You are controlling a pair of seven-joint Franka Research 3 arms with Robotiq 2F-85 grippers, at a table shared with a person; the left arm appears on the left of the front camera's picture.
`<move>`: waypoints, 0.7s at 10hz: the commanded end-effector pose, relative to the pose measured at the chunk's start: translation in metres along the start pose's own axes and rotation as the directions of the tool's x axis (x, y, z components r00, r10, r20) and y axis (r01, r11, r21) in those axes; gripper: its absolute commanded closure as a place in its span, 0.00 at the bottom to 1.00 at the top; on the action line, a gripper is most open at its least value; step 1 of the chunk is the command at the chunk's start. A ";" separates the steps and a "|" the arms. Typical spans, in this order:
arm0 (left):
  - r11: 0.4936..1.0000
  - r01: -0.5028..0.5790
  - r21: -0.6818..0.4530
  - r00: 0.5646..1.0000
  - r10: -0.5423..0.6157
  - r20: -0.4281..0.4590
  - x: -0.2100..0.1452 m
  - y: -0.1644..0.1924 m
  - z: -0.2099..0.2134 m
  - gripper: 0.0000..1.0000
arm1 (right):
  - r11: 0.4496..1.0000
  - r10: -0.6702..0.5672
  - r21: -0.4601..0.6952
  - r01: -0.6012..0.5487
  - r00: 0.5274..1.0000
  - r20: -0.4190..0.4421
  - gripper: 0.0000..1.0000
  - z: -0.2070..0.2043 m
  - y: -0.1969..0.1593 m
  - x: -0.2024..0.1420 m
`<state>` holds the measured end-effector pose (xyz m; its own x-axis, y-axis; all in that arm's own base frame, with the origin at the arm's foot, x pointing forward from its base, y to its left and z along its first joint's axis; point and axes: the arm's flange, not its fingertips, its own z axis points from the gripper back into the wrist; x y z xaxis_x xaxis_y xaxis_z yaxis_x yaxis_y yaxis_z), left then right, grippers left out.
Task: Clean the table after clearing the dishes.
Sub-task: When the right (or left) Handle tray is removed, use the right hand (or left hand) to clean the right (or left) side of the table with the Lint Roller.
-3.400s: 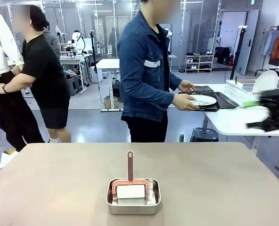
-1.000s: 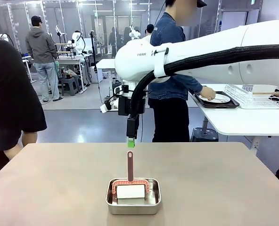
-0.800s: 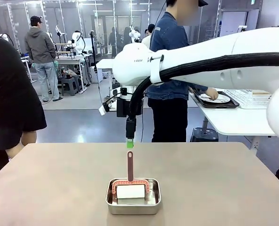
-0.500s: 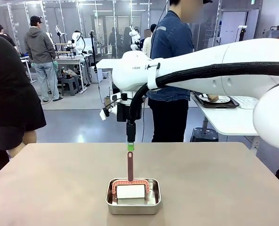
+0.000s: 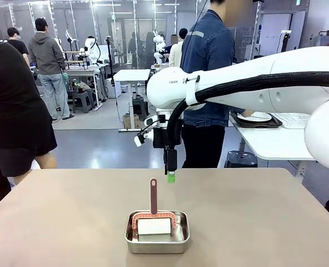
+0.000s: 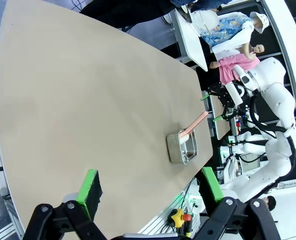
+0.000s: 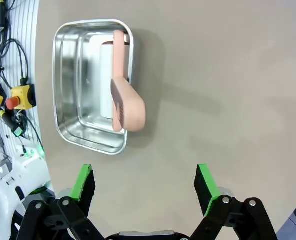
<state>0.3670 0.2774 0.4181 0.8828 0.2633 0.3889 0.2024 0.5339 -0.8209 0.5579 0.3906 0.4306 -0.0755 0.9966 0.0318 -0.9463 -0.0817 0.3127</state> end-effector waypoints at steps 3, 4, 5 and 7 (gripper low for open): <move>1.000 0.006 0.000 1.000 -0.006 -0.015 -0.004 -0.003 0.004 0.00 | 1.000 -0.007 -0.029 0.008 1.000 0.026 0.00 -0.001 0.017 0.003; 1.000 0.006 0.000 1.000 -0.006 -0.015 -0.004 -0.003 0.004 0.00 | 1.000 -0.023 -0.015 0.024 0.999 0.025 0.00 -0.007 0.017 0.003; 1.000 0.006 0.000 1.000 -0.006 -0.015 -0.004 -0.003 0.004 0.00 | 0.999 -0.048 -0.004 0.048 0.999 0.009 0.00 -0.011 0.018 0.001; 1.000 0.006 0.000 1.000 -0.006 -0.015 -0.004 -0.003 0.004 0.00 | 1.000 0.005 -0.013 -0.005 1.000 0.010 0.00 0.001 0.005 0.005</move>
<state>0.3670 0.2774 0.4181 0.8828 0.2633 0.3889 0.2024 0.5339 -0.8209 0.5515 0.3934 0.4294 -0.0684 0.9971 0.0343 -0.9493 -0.0756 0.3053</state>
